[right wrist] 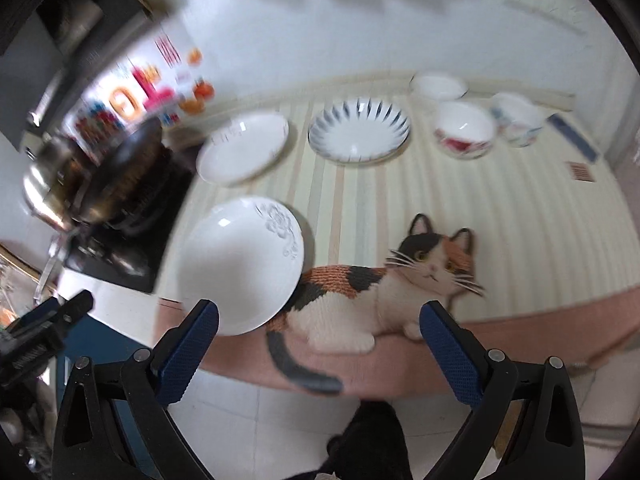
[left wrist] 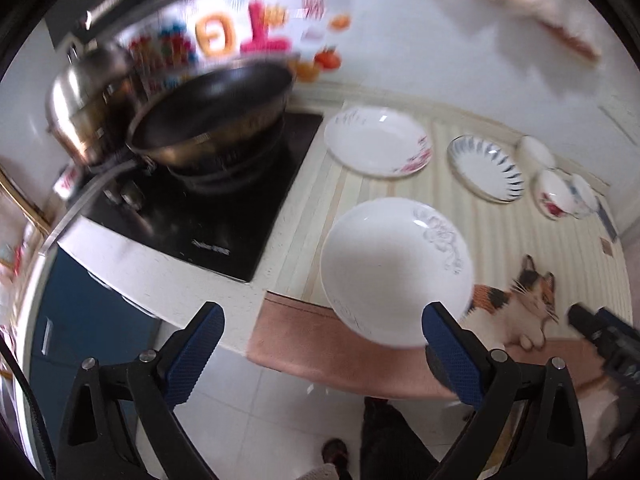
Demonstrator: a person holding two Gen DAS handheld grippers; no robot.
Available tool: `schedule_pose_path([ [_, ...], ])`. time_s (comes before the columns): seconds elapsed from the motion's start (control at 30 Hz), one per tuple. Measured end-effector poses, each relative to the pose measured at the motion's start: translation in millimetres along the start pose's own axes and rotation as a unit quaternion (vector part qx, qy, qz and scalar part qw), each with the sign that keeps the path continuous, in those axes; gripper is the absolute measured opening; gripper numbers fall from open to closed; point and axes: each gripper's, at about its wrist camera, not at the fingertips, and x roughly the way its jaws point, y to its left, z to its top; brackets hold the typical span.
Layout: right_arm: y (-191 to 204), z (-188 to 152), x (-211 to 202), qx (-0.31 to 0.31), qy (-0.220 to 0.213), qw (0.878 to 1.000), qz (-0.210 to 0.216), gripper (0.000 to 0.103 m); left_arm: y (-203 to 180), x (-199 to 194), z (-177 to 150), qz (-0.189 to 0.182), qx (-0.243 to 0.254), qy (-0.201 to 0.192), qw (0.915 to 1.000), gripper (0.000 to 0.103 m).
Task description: Organize plates and bowls
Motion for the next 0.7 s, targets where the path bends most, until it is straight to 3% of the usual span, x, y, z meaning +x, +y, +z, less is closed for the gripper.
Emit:
schedule_pose_path([
  [0.1,3.4,21.3,59.2,-0.02,0.049,0.998,0.021,0.098,-3.7,43.4,18.2,0.003,-0.01,0.032,0.9994,0.093],
  [0.2,10.5,36.9,114.5,-0.043,0.1,0.993,0.037,0.094,-3.9,87.9,31.5,-0.016,-0.028,0.078,0.9964,0.077],
  [0.37,16.0,55.4,177.9,-0.062,0.163,0.982,0.072,0.072,0.4,158.1,38.2,-0.037,-0.065,0.155,0.9851,0.057],
  [0.43,16.7,60.9,195.3,-0.069,0.179,0.978,0.086,0.057,-0.5,173.0,37.9,-0.041,-0.072,0.171,0.9817,0.046],
  [0.6,22.1,64.8,217.8,-0.076,0.207,0.969,0.114,0.023,-0.5,185.6,36.8,-0.04,-0.079,0.177,0.9803,0.043],
  [0.7,27.4,62.6,223.0,-0.078,0.212,0.968,0.112,0.022,-1.5,185.7,38.3,-0.043,-0.082,0.171,0.981,0.041],
])
